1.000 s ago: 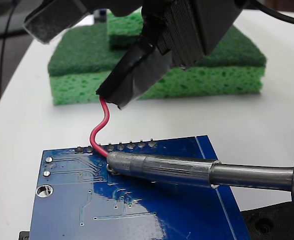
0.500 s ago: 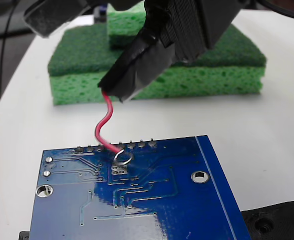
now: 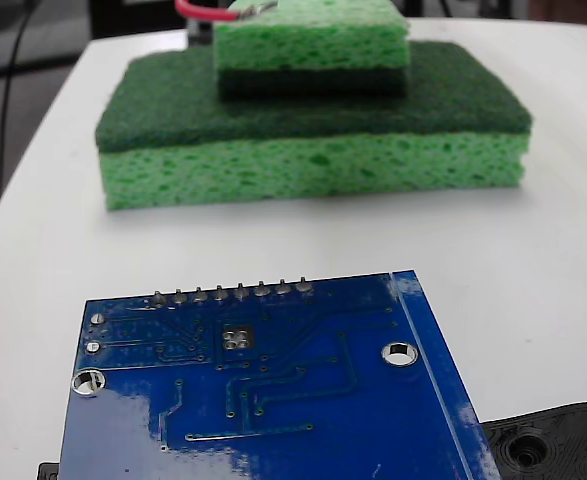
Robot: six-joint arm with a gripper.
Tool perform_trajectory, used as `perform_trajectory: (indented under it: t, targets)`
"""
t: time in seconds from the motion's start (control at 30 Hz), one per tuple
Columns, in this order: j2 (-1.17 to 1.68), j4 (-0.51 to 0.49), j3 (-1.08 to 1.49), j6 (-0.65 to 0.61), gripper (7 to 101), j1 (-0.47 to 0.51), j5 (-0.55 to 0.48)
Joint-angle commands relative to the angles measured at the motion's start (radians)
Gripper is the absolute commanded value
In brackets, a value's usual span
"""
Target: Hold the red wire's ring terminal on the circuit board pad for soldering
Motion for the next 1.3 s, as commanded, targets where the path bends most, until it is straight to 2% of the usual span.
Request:
perform_trajectory:
  t: [0.03,0.23,0.4,0.57,0.77,1.03,1.3]
  targets:
    - [0.153,-0.077,0.138,-0.029,100.3,0.028,-0.183]
    - [0.402,-0.133,0.351,-0.083,100.3,0.029,-0.229]
    - [0.706,-0.192,0.574,-0.21,100.3,0.049,-0.322]
    - [0.899,-0.121,0.667,-0.264,100.3,0.106,-0.411]
    - [0.989,-0.089,0.732,-0.327,100.3,0.164,-0.526]
    - [1.078,0.025,0.736,-0.382,100.3,0.181,-0.601]
    - [1.078,0.081,0.736,-0.426,100.3,0.221,-0.676]
